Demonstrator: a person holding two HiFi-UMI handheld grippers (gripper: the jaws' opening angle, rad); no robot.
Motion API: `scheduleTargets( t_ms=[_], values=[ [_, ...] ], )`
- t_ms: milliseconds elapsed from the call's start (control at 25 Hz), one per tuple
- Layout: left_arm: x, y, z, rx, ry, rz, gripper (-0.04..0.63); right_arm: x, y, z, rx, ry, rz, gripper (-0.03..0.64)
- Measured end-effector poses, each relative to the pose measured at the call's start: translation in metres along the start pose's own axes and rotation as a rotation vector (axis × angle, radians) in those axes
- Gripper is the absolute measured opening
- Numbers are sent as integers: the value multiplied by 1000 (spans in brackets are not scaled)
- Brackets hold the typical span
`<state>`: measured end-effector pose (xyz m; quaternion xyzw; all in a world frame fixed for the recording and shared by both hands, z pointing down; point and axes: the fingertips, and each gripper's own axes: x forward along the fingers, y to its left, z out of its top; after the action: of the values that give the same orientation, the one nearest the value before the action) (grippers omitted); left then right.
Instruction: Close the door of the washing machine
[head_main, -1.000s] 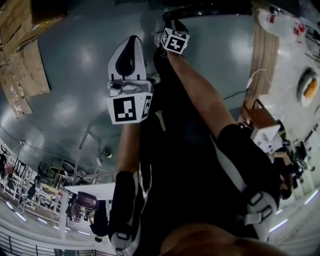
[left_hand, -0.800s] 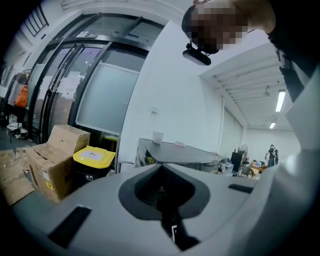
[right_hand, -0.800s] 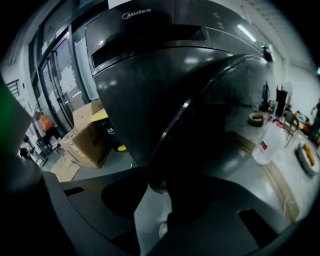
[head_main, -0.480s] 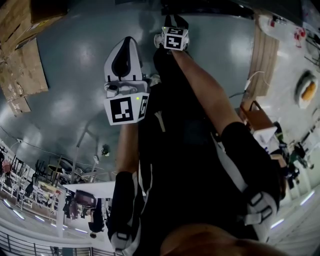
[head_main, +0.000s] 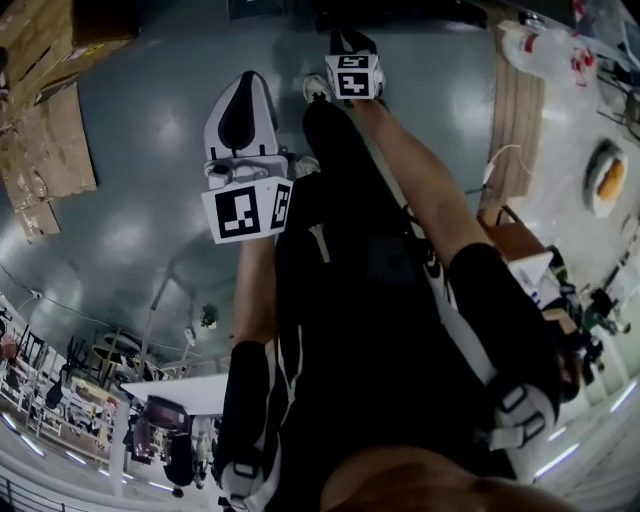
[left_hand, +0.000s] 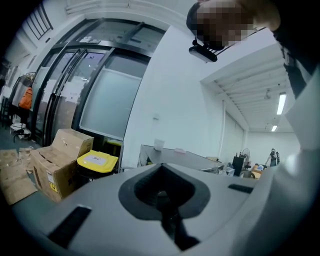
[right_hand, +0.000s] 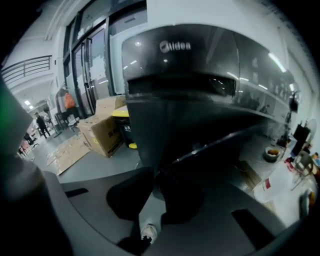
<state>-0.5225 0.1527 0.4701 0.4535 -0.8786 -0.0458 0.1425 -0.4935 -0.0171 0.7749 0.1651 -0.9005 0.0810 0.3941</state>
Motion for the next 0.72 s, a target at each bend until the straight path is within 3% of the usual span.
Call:
scheduleTargets(
  t_ms=[200, 320, 720],
  values=[
    [-62, -26, 35, 5, -28, -28, 5, -91, 9, 19, -33, -59, 43, 17],
    [-99, -39, 58, -32, -47, -33, 5, -158, 15, 39, -18, -88, 78, 12],
    [-188, -109, 119, -42, -83, -112, 5, -401, 6, 117, 41, -338, 170, 6]
  ],
)
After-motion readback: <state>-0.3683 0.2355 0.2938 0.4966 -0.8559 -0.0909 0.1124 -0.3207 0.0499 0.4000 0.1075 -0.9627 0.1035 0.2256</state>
